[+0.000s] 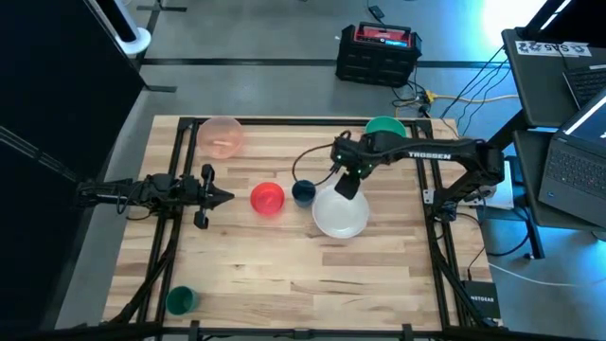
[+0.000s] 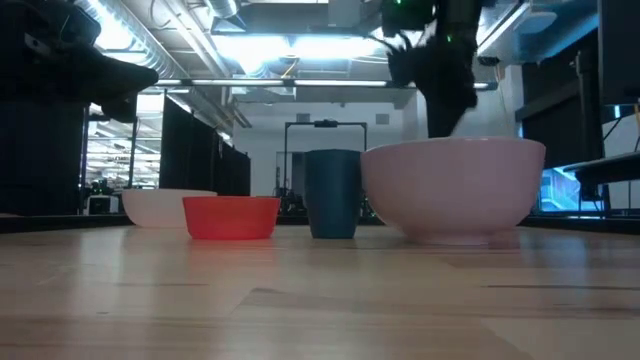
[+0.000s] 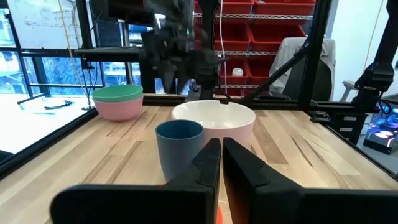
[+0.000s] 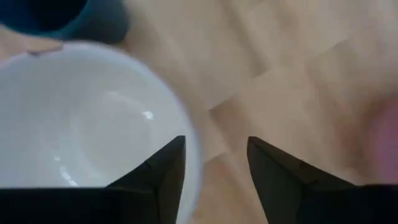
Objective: Nest bowls inside each other
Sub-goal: Stack the light orange bowl on top of the white bowl
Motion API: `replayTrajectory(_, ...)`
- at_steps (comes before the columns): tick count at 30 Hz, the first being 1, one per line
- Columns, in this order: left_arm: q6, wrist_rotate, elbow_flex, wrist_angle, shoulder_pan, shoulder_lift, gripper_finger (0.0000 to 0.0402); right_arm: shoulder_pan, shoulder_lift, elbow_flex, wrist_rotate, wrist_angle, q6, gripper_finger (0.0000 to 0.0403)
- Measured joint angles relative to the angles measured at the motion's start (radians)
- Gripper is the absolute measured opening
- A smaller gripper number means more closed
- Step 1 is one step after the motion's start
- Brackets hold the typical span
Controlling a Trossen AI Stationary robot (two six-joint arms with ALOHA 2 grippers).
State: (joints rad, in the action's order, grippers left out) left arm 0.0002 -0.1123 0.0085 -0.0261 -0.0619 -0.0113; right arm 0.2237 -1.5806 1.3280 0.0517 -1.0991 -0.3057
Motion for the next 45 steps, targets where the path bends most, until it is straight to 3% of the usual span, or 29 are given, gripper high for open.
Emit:
replayTrajectory(4,0.000,0.000,0.000,0.000,0.000,0.000,0.0000,0.041,0.002,0.084,0.123,-0.094,0.054,0.0175)
replayTrajectory(16,0.000,0.000,0.000,0.000,0.000,0.000,0.0000,0.419,0.000,0.046,0.076,-0.133,0.260,0.0227)
replayTrajectory(21,0.000,0.000,0.000,0.000,0.000,0.000,0.0000,0.492,-0.001,0.016,0.031,-0.129,0.291,0.0227)
replayTrajectory(26,0.000,0.000,0.000,0.000,0.000,0.000,0.0000,0.493,-0.001,0.013,-0.049,-0.050,0.311,0.0227)
replayTrajectory(33,0.000,0.000,0.000,0.000,0.000,0.000,0.0000,0.363,-0.060,0.062,-0.339,0.419,0.136,0.0227)
replayTrajectory(45,0.007,-0.002,0.000,0.000,0.001,0.000,0.0000,0.263,-0.169,0.228,-0.310,0.403,0.171,0.0227)
